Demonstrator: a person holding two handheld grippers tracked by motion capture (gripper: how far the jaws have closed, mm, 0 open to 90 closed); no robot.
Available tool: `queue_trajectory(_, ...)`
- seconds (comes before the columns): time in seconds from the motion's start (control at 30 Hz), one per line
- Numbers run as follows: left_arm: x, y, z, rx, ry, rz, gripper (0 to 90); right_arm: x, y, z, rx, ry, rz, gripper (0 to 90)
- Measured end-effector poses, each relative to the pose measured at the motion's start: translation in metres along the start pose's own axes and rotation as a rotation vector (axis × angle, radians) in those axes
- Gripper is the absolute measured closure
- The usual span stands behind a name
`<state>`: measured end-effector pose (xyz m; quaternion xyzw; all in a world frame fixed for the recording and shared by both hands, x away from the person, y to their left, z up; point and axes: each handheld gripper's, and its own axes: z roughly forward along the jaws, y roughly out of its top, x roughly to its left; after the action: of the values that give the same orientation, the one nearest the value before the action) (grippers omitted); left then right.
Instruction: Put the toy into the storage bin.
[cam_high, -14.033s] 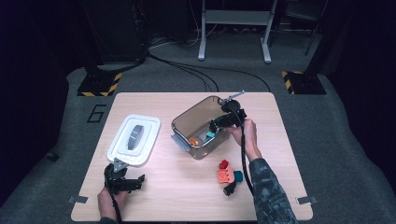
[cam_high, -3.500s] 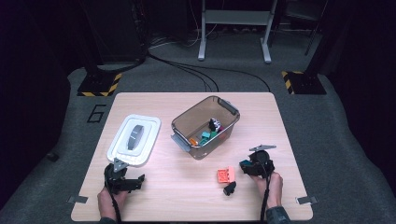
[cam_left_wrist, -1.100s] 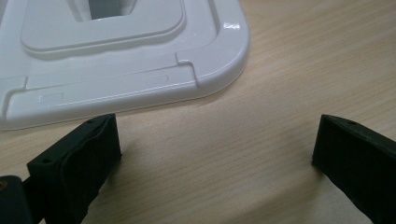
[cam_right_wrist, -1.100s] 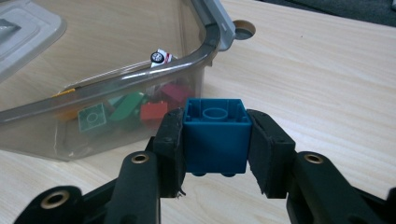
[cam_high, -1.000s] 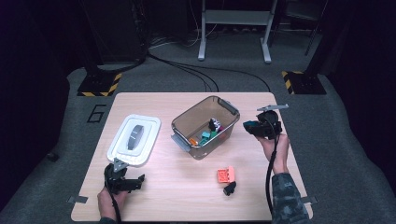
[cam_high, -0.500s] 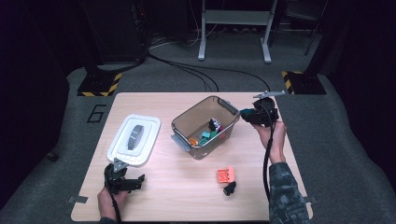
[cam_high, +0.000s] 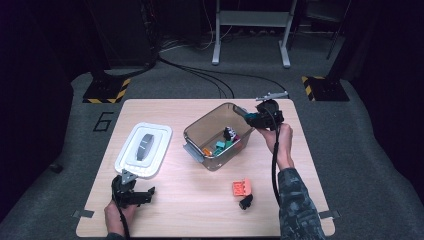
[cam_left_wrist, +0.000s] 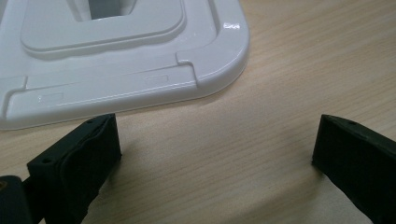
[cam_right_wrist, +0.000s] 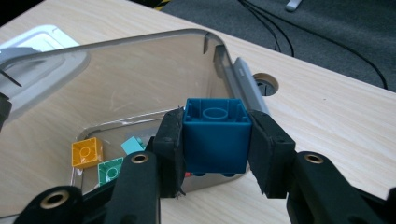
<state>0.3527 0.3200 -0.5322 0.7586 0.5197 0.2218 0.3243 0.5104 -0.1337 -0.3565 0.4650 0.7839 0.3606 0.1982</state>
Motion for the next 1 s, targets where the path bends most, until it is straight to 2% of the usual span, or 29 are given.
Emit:
queue_trajectory(0.3, 0.0, 0.0, 0.0, 0.0, -0.001, -0.001, 0.8, 0.01, 0.0, 0.024, 0.049, -0.004, -0.051, 58.7)
queue_trajectory(0.43, 0.0, 0.0, 0.0, 0.0, -0.001, -0.001, 0.8, 0.014, -0.001, 0.031, 0.077, -0.006, -0.058, 58.5)
queue_trajectory(0.8, 0.0, 0.0, 0.0, 0.0, -0.001, -0.001, 0.8, 0.019, -0.005, 0.033, 0.116, -0.03, -0.103, 57.3)
queue_trajectory(1.0, 0.0, 0.0, 0.0, -0.001, -0.001, 0.0, 0.8, 0.019, -0.008, 0.026, 0.107, -0.042, -0.085, 43.7)
